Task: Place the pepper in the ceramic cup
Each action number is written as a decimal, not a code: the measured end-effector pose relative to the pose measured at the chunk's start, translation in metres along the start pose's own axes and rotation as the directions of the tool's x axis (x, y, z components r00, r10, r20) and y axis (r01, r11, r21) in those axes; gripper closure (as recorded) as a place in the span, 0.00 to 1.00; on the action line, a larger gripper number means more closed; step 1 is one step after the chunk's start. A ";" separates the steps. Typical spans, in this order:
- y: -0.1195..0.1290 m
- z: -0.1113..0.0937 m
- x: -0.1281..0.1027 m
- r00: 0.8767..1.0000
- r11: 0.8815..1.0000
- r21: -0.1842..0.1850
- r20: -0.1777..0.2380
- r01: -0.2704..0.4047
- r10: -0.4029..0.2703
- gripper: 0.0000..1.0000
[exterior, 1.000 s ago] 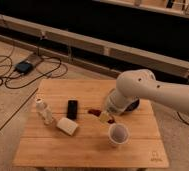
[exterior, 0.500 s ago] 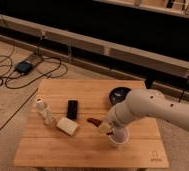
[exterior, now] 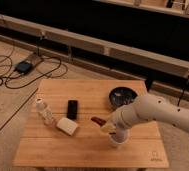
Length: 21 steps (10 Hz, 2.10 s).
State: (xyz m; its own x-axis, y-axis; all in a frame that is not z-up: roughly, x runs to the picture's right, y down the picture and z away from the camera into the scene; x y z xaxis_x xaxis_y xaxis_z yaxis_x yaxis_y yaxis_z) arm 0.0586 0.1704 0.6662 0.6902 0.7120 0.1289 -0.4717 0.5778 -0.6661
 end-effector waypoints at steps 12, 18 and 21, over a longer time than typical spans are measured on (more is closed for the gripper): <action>-0.036 -0.005 0.032 0.992 0.995 0.025 0.075 -0.101 0.099 0.67; -0.030 -0.014 0.041 0.987 0.992 0.011 0.099 -0.129 0.128 0.40; -0.029 -0.016 0.042 0.987 0.992 0.013 0.102 -0.127 0.125 0.40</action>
State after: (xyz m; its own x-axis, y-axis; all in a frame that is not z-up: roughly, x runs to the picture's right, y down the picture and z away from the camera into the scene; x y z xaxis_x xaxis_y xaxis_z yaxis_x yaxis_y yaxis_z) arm 0.1102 0.1773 0.6799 0.5659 0.8159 0.1188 -0.5630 0.4876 -0.6674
